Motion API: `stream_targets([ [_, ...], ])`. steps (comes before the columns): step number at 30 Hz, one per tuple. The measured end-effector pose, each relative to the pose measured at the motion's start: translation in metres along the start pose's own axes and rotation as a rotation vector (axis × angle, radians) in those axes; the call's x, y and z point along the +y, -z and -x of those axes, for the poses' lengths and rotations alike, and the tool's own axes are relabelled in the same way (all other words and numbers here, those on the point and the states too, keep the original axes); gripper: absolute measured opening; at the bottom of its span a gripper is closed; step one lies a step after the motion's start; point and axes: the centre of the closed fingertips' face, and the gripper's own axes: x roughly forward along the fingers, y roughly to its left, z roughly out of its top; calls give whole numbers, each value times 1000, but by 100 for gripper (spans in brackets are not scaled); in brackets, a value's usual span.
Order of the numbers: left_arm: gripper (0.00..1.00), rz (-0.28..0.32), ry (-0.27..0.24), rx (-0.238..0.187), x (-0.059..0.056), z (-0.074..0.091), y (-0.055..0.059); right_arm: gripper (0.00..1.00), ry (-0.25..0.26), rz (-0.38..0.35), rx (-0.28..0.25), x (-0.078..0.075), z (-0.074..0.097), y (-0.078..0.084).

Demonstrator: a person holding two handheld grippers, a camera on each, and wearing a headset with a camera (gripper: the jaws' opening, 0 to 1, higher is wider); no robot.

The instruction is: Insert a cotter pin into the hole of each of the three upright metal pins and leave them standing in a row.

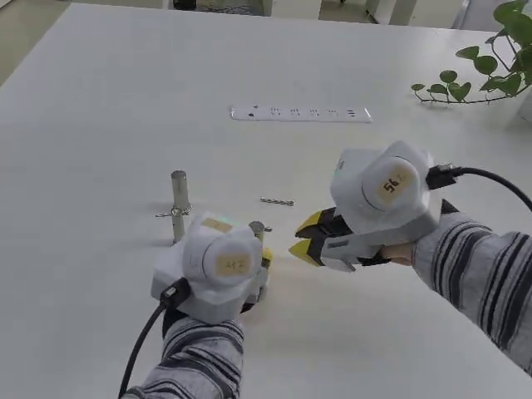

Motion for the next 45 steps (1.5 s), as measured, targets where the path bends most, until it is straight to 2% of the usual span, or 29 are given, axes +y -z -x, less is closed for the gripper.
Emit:
stream_targets([
  [5, 9, -10, 0, 0, 5, -2, -4, 6, 8, -53, -8, -3, 2, 5],
  [10, 9, -32, -7, 1, 13, -8, -9, 6, 12, -76, -13, -2, 2, 5],
  [20, 9, -35, -25, 8, 22, -15, -11, 6, 15, -86, -18, -3, 1, 5],
  [26, 9, -53, -26, 6, 22, -17, -10, 6, 21, -93, -14, -7, 1, 7],
  [39, 10, -62, -48, -7, 22, -17, -10, 7, 14, -114, -13, -4, 0, 8],
  [45, 10, -65, -50, 3, 22, -18, -9, 9, 19, -127, -9, -3, -1, 12],
])
